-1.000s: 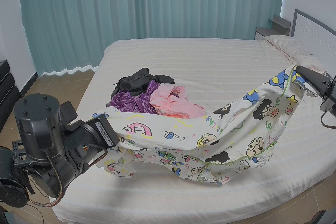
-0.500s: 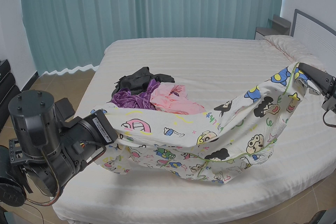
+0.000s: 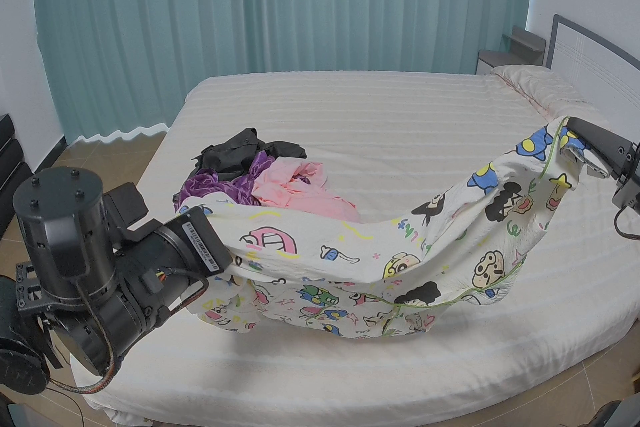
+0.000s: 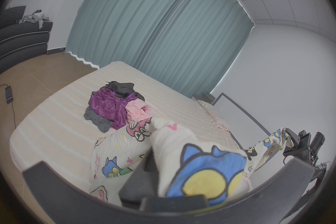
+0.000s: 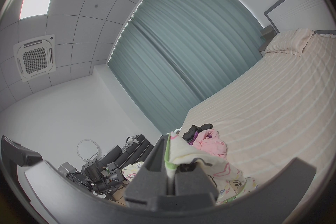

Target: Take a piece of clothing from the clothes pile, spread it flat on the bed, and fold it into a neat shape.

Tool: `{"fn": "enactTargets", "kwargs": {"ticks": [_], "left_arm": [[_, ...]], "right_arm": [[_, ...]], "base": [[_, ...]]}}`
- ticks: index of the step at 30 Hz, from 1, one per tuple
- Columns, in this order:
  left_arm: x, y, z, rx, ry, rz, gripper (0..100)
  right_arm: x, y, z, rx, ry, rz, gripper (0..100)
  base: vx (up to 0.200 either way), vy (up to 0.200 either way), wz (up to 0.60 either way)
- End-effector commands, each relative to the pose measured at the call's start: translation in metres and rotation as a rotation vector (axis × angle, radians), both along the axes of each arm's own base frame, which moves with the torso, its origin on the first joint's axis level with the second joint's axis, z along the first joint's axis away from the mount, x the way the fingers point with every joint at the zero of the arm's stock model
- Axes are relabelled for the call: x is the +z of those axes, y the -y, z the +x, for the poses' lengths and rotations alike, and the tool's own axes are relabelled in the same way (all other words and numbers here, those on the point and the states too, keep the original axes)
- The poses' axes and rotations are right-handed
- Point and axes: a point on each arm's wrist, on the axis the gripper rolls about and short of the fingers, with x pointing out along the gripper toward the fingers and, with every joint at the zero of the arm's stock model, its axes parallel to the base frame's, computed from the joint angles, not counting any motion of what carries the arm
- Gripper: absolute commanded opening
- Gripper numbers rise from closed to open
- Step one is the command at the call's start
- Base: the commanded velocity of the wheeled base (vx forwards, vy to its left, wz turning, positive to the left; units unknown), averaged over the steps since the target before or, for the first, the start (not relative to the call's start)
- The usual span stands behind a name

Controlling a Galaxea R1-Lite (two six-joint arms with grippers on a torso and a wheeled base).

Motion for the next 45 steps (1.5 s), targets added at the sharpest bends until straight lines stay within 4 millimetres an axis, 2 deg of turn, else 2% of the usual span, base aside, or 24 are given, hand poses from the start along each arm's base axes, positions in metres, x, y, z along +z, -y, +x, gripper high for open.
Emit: {"fn": "enactTargets", "kwargs": {"ticks": [1,45], "left_arm": [[-0.001,0.002,0.001,-0.004,-0.002,0.002,0],[0.008,0.009,0.002,-0.019,0.020,-0.016,0]], "right_arm": [[0.002,-0.001,0.002,0.000,0.002,0.001,0],[0.015,0.004,0.006,-0.037,0.041,0.016,0]], "base": [[0.000,-0.200,0.00],[0.000,-0.200,0.00]]}}
